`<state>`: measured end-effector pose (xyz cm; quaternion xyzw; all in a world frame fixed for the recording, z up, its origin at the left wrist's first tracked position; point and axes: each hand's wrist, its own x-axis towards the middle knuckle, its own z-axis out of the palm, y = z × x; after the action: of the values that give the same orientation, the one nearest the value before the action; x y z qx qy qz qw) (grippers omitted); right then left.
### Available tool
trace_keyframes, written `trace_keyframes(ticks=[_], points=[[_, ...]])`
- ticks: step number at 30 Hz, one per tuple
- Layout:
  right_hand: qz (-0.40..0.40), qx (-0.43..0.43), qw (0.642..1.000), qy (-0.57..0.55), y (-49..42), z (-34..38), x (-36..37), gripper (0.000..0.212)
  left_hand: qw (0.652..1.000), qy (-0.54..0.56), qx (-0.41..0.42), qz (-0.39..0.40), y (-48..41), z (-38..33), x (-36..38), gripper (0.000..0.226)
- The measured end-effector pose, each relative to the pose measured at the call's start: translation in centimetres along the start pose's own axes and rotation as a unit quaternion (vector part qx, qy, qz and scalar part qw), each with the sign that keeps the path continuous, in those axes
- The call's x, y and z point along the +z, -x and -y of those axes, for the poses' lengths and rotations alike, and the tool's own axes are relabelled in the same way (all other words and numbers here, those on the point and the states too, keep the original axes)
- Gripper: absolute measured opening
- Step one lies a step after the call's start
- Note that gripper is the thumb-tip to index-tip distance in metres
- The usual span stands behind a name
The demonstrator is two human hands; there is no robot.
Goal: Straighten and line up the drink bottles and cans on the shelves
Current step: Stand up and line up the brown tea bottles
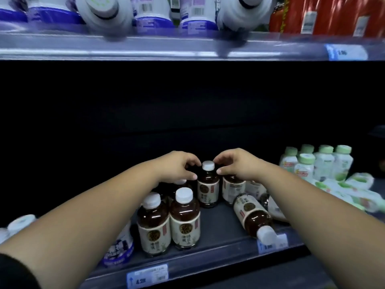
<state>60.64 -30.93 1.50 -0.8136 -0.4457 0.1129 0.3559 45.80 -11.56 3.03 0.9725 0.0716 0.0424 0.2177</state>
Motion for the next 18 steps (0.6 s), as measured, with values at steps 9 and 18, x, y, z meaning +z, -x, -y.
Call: trace_keyframes(ticks=[9, 18], points=[[0.028, -0.012, 0.987, 0.158, -1.5, -4.7, -3.8, 0.058, 0.994, -0.047, -0.092, -0.032, -5.7, -3.4, 3.3, 0.058], [0.020, -0.010, 0.976, 0.215, -3.2, -6.1, -2.3, 0.039, 0.987, -0.105, -0.123, 0.010, -7.6, -4.0, 4.0, 0.050]])
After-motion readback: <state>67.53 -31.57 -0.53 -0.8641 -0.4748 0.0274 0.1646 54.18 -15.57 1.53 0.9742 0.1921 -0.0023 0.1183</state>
